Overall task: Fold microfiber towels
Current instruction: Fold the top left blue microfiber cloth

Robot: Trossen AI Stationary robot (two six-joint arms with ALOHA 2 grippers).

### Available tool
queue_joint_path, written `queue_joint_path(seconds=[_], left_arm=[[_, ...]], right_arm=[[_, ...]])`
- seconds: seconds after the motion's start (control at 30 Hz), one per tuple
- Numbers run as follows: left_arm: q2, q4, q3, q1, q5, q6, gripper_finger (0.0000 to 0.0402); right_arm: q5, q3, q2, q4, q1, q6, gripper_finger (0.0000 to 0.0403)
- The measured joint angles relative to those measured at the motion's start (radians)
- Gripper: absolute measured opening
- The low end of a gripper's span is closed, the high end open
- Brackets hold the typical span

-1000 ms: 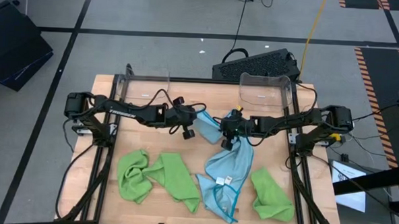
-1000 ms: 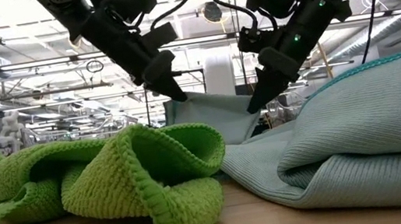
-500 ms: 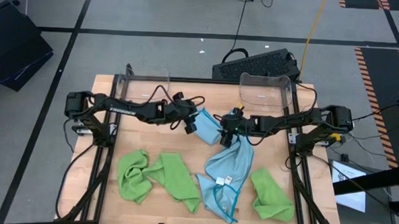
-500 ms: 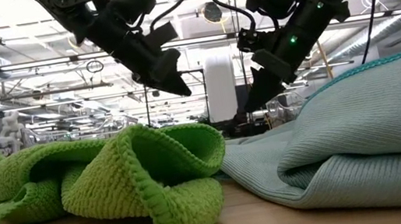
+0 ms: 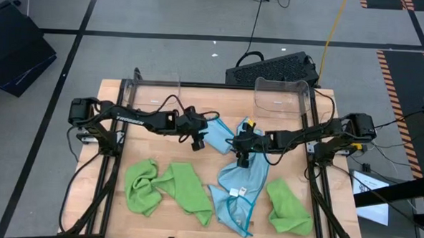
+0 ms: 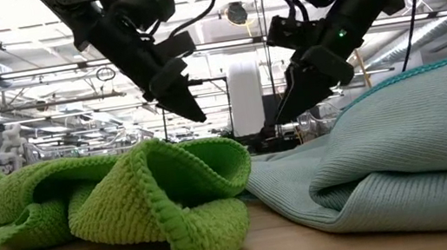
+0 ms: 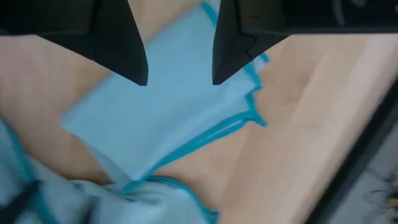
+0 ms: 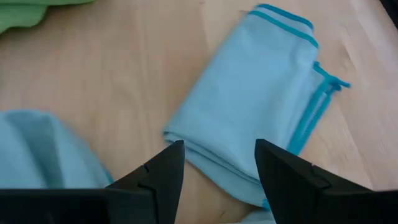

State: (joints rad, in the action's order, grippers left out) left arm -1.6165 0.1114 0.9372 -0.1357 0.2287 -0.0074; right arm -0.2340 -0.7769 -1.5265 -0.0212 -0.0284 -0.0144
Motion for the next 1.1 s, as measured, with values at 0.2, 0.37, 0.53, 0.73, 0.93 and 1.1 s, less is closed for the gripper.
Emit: queue_joint_path(seconds=[0.2, 0.37, 0.53, 0.73, 0.93, 1.1], left_arm=[[-0.001, 0.167, 0.116, -0.07, -0.066, 0.041, 0.0186], [-0.108, 0.434, 0.33, -0.13, -0.111, 0.179, 0.0225], [-0.27, 0.521, 0.49, -0.186, -0.177, 0.305, 0.0279], [-0.395, 0.62, 0.591, -0.237, -0.279, 0.346, 0.0278], [-0.432, 0.627, 0.59, -0.263, -0.31, 0.342, 0.0227], [-0.459, 0.623, 0.59, -0.283, -0.311, 0.34, 0.0186]], right_arm=[[-0.001, 0.0, 0.0, -0.003, 0.0, -0.008, 0.0187], [0.0, 0.014, 0.001, -0.003, -0.001, -0.031, 0.0187], [0.0, 0.032, 0.0, 0.004, -0.004, -0.054, 0.0187], [0.0, 0.035, 0.001, 0.105, -0.023, -0.055, 0.0187], [0.0, 0.035, 0.001, 0.165, -0.026, -0.063, 0.0187], [0.0, 0.035, 0.001, 0.165, -0.026, -0.087, 0.0187]])
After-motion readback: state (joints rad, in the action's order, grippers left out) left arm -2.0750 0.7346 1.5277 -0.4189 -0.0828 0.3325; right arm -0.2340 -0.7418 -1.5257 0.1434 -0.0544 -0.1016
